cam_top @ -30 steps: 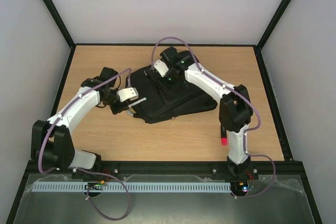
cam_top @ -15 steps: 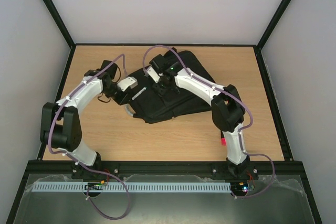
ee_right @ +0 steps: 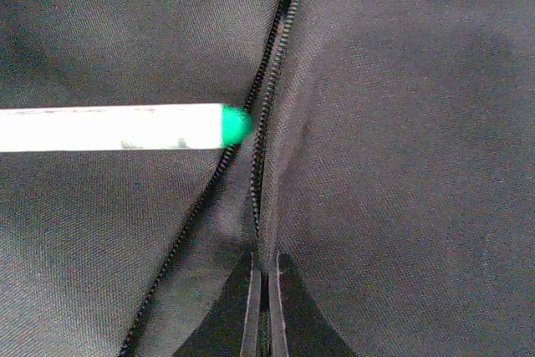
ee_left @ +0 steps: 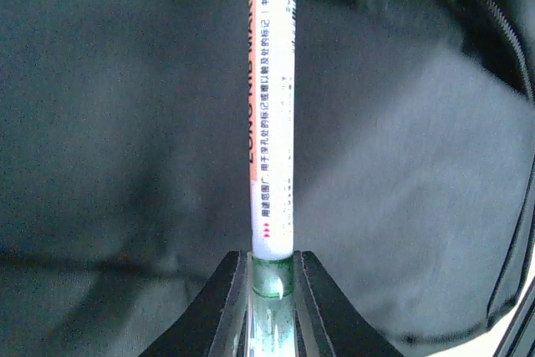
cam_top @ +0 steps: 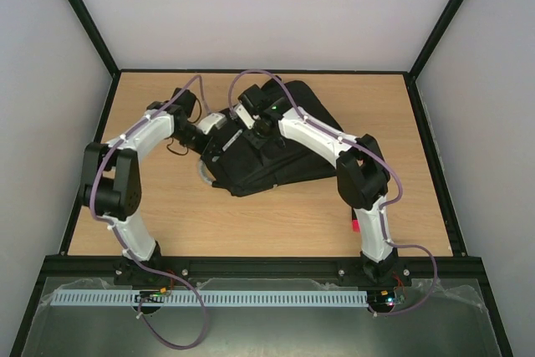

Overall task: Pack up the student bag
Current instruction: Place the stationery in the student bag.

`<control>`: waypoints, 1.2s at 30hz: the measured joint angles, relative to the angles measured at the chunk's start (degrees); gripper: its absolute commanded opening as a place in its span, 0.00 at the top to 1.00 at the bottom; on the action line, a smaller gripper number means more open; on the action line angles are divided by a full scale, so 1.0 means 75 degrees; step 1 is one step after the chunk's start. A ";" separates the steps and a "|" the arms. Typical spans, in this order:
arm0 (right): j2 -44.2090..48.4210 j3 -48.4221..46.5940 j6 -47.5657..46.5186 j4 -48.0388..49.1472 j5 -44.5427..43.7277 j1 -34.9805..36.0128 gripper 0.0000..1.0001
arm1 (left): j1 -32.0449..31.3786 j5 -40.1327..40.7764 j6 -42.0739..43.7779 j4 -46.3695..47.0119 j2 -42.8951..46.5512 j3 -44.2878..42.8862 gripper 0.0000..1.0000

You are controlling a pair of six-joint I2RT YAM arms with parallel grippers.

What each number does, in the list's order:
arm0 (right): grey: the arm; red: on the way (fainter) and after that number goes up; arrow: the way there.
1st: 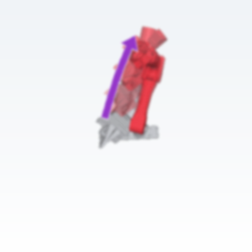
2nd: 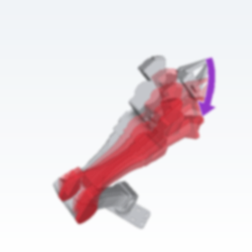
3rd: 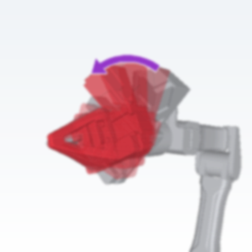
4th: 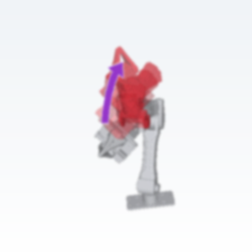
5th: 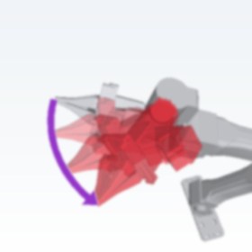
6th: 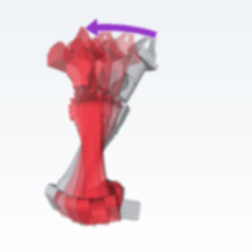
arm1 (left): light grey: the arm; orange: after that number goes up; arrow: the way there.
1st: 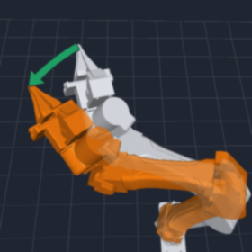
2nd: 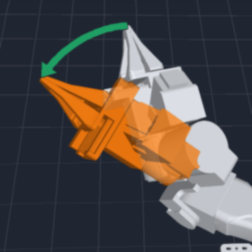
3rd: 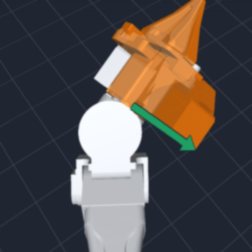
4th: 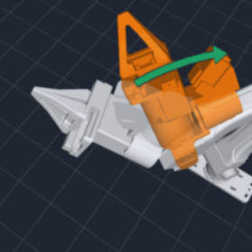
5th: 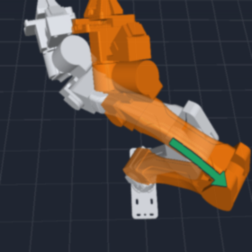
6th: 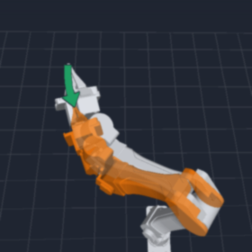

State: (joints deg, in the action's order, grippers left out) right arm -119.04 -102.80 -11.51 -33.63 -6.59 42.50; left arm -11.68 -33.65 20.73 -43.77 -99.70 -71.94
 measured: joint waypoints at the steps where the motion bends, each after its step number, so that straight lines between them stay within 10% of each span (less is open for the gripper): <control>1: 0.0015 -0.0003 -0.0003 -0.0006 0.0026 -0.0006 0.99 | -0.0023 -0.0119 -0.0073 0.0015 -0.0160 -0.0157 0.91; 23: 0.0399 -0.0085 -0.0358 -0.0326 0.0396 -0.0122 0.99 | -0.0195 -0.2197 -0.1591 0.0233 -0.1801 -0.1539 0.93; 36: 0.0662 -0.0108 -0.0501 -0.0475 0.0676 -0.0254 0.99 | -0.1020 -0.2553 -0.5415 0.4296 -0.1950 -0.0819 0.84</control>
State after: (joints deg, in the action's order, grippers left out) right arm -114.08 -103.61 -15.27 -37.19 -1.52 40.60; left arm -19.33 -52.80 -19.88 -11.55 -114.32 -78.08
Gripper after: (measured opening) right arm 0.021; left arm 0.142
